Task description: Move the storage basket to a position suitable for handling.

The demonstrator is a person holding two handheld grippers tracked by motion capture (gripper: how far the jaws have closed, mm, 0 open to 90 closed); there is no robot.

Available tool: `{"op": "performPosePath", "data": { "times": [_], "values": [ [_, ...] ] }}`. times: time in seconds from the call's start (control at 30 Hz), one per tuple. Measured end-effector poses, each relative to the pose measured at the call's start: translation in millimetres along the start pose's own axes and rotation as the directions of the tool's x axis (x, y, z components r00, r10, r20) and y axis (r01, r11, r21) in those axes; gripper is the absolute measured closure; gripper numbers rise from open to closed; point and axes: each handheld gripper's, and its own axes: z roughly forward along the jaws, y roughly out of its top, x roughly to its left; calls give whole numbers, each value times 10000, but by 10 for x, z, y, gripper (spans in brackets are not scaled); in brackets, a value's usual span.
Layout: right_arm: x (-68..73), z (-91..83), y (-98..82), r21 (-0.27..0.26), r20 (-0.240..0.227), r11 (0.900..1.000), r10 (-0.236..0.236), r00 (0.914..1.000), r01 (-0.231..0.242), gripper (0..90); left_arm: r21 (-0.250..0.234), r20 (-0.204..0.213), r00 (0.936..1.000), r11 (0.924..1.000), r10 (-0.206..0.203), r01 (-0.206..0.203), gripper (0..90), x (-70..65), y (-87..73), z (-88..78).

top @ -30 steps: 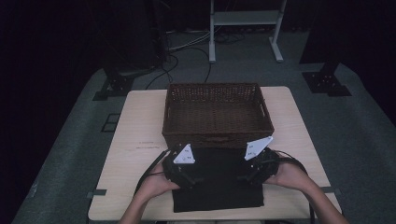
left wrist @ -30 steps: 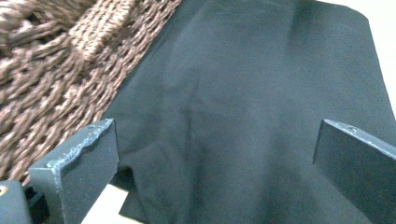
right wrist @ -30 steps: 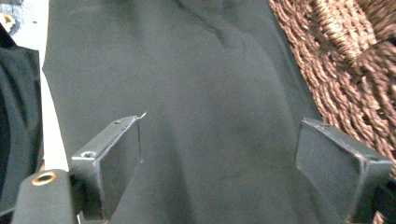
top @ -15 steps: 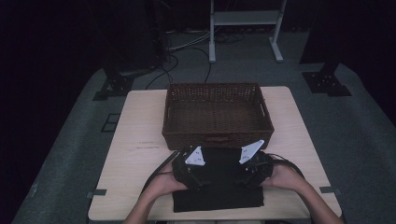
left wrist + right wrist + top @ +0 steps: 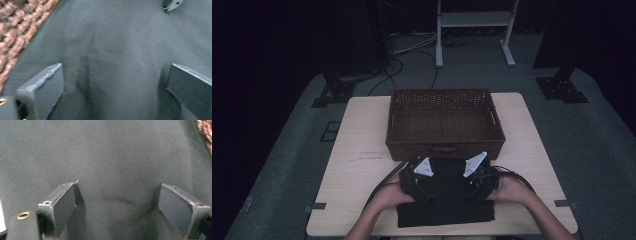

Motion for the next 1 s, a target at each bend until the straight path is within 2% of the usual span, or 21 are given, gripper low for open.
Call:
{"op": "performPosePath", "data": {
  "times": [0.03, 0.07, 0.1, 0.2, 0.3, 0.4, 0.8, 0.83, 0.87, 1.0],
  "values": [
    [-6, 30, -7, 52, -25, 10000, -70, 10000, 70, 136, 47, 323, 9994, 10000, -78, 77, 32, 30, -8, 10],
    [-2, 45, -7, 98, -18, 9999, -83, 10000, 83, 135, 74, 471, 9986, 9997, -249, 245, 31, 44, -12, 20],
    [6, 60, -6, 134, 39, 9999, -107, 9999, 107, 130, 74, 471, 9986, 9997, -249, 245, 32, 44, -12, 20],
    [22, 82, 0, 222, 59, 9997, -114, 9999, 113, 118, 307, 1156, 9918, 9982, -548, 516, 32, 77, -21, 61],
    [23, 83, -5, 263, 66, 9996, -76, 9999, 74, 113, 381, 1364, 9882, 9972, -697, 651, 33, 88, -28, 82],
    [0, 100, -12, 322, 10, 9992, 219, 9998, -219, 92, 556, 1583, 9830, 9949, -926, 847, 40, 115, -33, 106],
    [3, 95, -47, 269, 37, 9977, 615, 9981, -616, 88, 938, 1741, 9795, 9919, -1011, 857, 83, 117, -14, 130],
    [6, 103, -53, 321, -65, 9968, 729, 9973, -726, 89, 990, 1703, 9801, 9913, -1022, 862, 84, 111, -5, 141],
    [0, 113, -56, 367, -197, 9957, 864, 9961, -856, 90, 1217, 1519, 9845, 9902, -874, 692, 86, 92, 23, 155],
    [0, 125, -33, 505, -350, 9962, 724, 9968, -706, 118, 1575, 1380, 9872, 9858, -797, 576, 101, 82, 79, 179]
  ]
}}
